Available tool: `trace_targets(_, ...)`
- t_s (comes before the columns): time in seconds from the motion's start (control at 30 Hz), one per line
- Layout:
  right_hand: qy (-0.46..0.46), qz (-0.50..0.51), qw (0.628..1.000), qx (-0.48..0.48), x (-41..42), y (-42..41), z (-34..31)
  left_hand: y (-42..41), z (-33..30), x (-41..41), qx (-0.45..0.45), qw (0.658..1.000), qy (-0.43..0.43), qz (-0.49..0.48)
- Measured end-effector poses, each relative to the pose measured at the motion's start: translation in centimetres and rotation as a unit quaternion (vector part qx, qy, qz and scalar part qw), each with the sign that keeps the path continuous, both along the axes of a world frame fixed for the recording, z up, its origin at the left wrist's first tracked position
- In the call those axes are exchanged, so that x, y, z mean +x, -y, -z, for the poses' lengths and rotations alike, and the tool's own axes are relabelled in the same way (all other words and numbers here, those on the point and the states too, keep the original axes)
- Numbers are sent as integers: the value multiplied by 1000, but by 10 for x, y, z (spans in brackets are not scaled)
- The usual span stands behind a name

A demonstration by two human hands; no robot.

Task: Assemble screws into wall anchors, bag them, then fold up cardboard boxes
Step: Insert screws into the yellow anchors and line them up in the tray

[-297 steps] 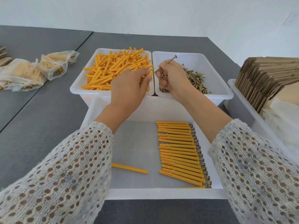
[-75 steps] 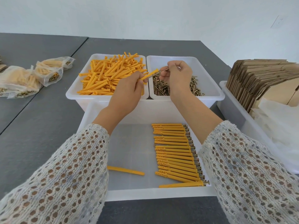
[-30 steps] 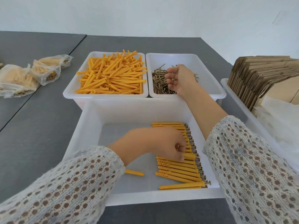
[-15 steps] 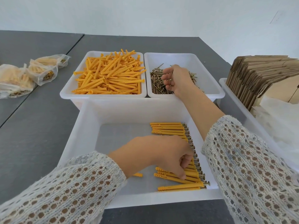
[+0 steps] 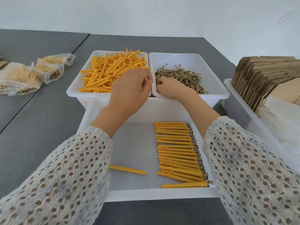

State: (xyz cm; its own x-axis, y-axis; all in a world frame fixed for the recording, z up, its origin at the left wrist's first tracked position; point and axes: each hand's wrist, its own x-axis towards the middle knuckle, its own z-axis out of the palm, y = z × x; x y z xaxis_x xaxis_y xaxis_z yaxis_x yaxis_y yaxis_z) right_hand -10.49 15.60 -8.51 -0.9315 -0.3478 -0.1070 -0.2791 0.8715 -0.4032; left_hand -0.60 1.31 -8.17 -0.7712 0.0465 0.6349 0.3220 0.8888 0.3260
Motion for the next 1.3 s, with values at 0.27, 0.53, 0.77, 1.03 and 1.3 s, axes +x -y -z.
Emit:
trace_targets(0.27, 31, 31, 998, 52, -6, 4, 3, 20, 15, -18, -29, 981, 130, -143)
trace_targets(0.53, 33, 20, 998, 54, -3, 2, 0, 28, 12, -18, -44, 977, 201, -63)
trace_targets(0.77, -43, 55, 996, 60, 1, -1, 2, 23, 15, -14, 22, 989, 143, -4)
trace_targets(1.03, -232, 70, 957, -160, 9, 1, 2, 16, 18, -19, 120, 991, 65, 19)
trace_targets(1.3, -234, 45, 929, -284, 13, 3, 0, 16, 19, -19, 142, 989, 34, 3)
